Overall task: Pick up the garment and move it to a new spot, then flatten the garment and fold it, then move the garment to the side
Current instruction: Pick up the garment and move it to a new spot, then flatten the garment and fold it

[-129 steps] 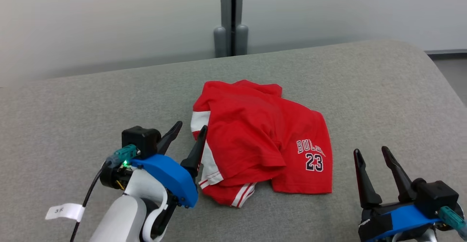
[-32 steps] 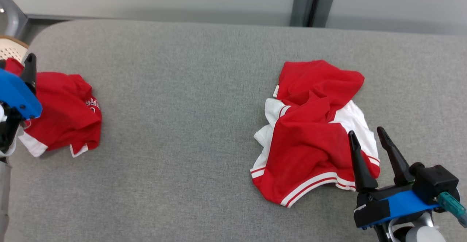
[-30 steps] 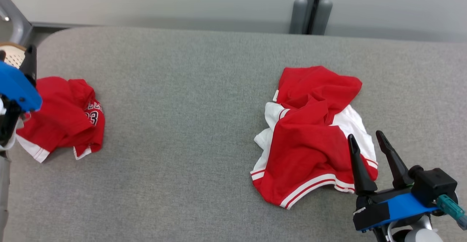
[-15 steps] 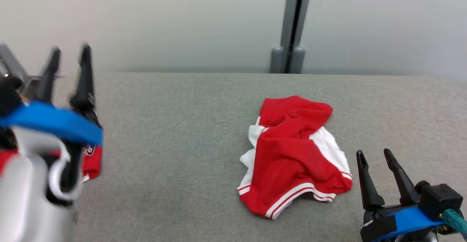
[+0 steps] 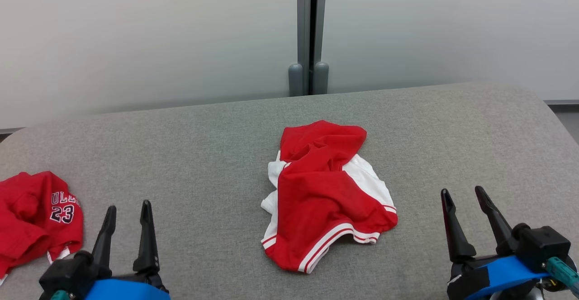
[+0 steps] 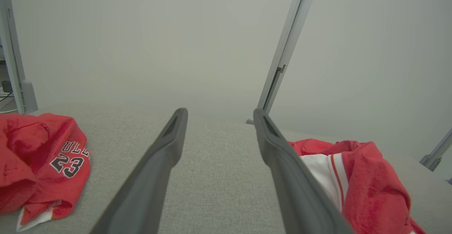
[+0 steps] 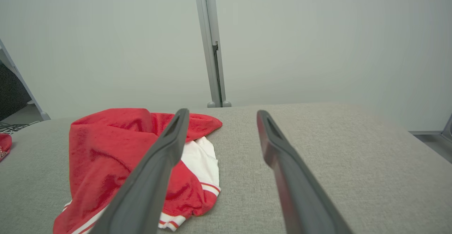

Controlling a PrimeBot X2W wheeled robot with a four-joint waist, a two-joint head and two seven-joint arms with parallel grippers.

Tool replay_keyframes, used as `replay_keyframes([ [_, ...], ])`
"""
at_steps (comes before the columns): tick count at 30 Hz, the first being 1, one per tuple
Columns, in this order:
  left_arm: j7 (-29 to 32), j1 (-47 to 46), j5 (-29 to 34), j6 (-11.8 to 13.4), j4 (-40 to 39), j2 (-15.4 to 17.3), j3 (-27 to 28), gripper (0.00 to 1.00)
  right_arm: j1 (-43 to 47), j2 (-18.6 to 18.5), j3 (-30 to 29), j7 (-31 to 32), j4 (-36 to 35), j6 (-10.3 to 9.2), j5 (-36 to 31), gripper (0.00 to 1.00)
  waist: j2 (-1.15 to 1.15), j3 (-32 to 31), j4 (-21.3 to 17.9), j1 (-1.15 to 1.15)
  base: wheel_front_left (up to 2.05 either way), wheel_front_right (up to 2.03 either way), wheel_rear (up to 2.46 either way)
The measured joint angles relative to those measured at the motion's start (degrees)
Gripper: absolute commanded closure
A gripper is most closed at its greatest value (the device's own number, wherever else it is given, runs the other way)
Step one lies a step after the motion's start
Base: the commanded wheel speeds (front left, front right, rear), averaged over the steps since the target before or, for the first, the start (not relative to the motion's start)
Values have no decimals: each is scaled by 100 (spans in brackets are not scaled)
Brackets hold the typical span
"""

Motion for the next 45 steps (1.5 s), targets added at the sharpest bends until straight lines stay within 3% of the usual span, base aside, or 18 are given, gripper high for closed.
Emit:
replay_keyframes([
  [10, -5, 437, 220, 320, 71, -26, -91, 0, 180, 1, -18, 200, 75, 0, -42, 0, 0, -52, 19, 1, 0, 0, 0],
  [30, -41, 332, 218, 305, 158, 4, -123, 0, 203, 1, 78, 268, 188, 0, -75, 0, 0, -77, 175, 1, 0, 0, 0],
  [35, 45, 318, 214, 347, 81, -7, -167, 0, 160, 0, 364, 510, 259, 0, -249, 0, 0, -21, 218, 1, 0, 0, 0],
  [45, 125, 191, 201, 363, -121, 5, -216, 0, -577, 2, 1114, 1240, 1621, 0, -734, 0, 0, 247, 433, 1, 0, 0, 0],
])
